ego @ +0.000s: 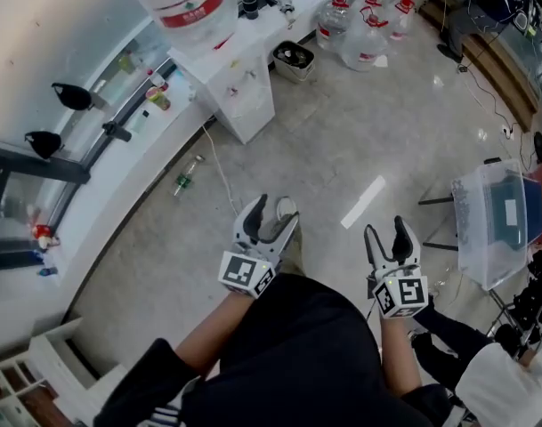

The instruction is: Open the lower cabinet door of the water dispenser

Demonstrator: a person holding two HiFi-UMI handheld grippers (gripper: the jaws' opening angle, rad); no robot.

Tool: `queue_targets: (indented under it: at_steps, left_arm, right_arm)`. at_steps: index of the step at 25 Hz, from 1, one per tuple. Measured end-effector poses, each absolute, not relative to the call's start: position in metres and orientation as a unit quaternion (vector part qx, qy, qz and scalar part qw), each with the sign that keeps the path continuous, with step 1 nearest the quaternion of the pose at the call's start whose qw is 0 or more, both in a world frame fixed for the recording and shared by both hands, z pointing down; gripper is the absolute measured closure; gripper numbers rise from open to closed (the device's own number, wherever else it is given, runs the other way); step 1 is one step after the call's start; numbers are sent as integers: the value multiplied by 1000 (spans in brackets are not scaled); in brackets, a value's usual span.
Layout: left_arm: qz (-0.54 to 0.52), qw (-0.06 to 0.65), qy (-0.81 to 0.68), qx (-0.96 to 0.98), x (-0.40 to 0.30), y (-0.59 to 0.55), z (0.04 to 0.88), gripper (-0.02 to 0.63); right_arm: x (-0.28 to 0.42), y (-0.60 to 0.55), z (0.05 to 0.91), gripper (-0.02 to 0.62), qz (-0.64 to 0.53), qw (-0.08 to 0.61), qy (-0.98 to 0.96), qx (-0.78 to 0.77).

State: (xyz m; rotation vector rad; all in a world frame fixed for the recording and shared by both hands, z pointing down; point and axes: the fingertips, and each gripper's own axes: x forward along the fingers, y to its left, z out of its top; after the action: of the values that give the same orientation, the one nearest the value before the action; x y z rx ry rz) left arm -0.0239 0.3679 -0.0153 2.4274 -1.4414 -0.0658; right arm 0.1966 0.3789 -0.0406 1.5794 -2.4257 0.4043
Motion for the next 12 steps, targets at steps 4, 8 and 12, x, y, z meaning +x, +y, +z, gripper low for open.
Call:
queue_targets:
  at_steps: [4, 8, 12]
  left_arm:
    - [-26, 152, -511, 846, -45, 292, -25, 310]
    - [-36, 148, -518, 842, -64, 233, -28, 310]
    - [-39, 151, -521, 839, -84, 192, -26, 310]
  right_arm:
    - [178, 297, -53, 333, 137, 109, -828, 533]
    - [150, 228, -58, 333, 137, 114, -836, 519]
    - [118, 179, -62, 333, 132, 120, -847, 502]
